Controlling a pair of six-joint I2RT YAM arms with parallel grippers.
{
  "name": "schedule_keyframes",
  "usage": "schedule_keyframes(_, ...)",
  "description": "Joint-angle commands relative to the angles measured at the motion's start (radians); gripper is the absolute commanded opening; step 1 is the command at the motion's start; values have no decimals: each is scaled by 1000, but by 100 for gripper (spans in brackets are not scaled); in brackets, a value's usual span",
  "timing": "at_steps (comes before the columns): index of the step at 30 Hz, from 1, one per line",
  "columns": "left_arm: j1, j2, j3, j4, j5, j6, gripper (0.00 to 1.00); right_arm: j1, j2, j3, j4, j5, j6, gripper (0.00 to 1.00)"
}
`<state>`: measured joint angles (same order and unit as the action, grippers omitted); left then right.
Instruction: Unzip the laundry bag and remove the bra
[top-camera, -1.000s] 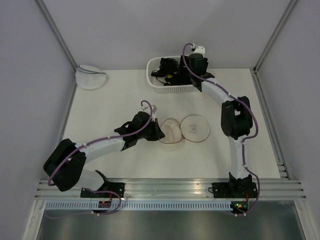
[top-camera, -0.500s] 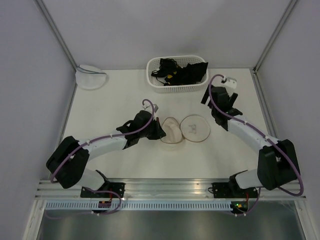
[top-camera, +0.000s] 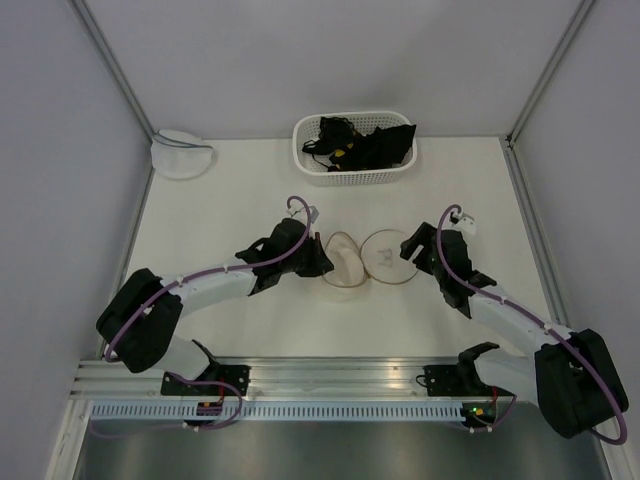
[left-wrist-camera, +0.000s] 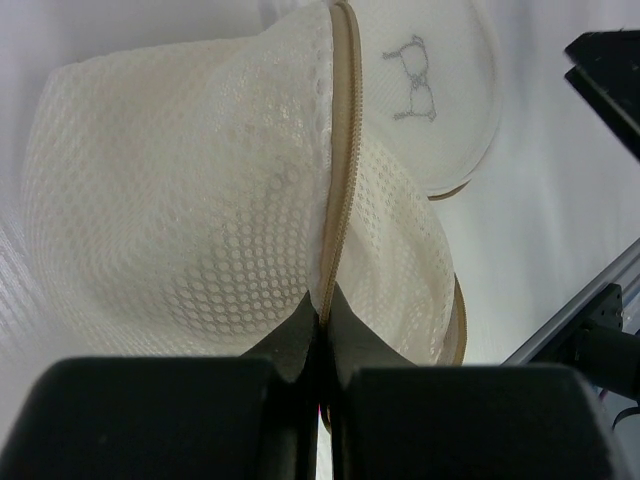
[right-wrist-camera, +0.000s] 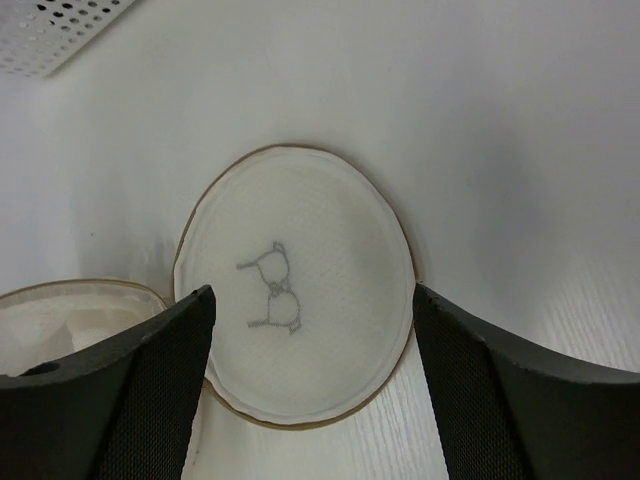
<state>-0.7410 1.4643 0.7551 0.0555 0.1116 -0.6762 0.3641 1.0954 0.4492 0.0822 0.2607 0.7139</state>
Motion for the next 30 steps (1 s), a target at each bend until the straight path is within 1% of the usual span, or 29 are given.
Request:
schedule_keyframes(1,2,5,39,27,-4,4,2,4,21,-40,93,-63,90,84)
schedule_keyframes(4,2,1,43,23,-7,6,2,3,24,-64,94,-83,122,81)
schedule_keyframes(9,2,1,46,21,-3,4,2,4,-52,-130,76,-37,162,77)
schedule_keyframes(11,2,4,46,21,-1,3,2,3,-69,-147,71,-18,185,74)
schedule_keyframes(13,2,7,47,21,2,3,2,4,-74,-161,73,-9,194,74)
schedule_keyframes(15,2,5,49,21,2,3,2,4,-54,-168,73,-3,214,73)
schedule_keyframes(18,2,-1,50,23,3,3,2,3,-5,-190,119,0,235,72)
schedule_keyframes(23,2,5,49,27,5,-2,2,3,121,-211,264,-34,266,67)
schedule_keyframes(25,2,7,49,30,10,-3,2,4,161,-211,328,-44,277,60)
schedule_keyframes(26,2,8,47,32,10,-3,2,4,194,-211,350,-54,277,50)
schedule_keyframes(28,2,7,46,37,13,-5,2,4,227,-211,399,-66,279,35)
schedule_keyframes(29,2,8,46,37,14,-5,2,3,248,-204,406,-69,276,18)
schedule_keyframes(30,2,7,46,35,14,-3,2,3,253,-201,407,-83,272,12)
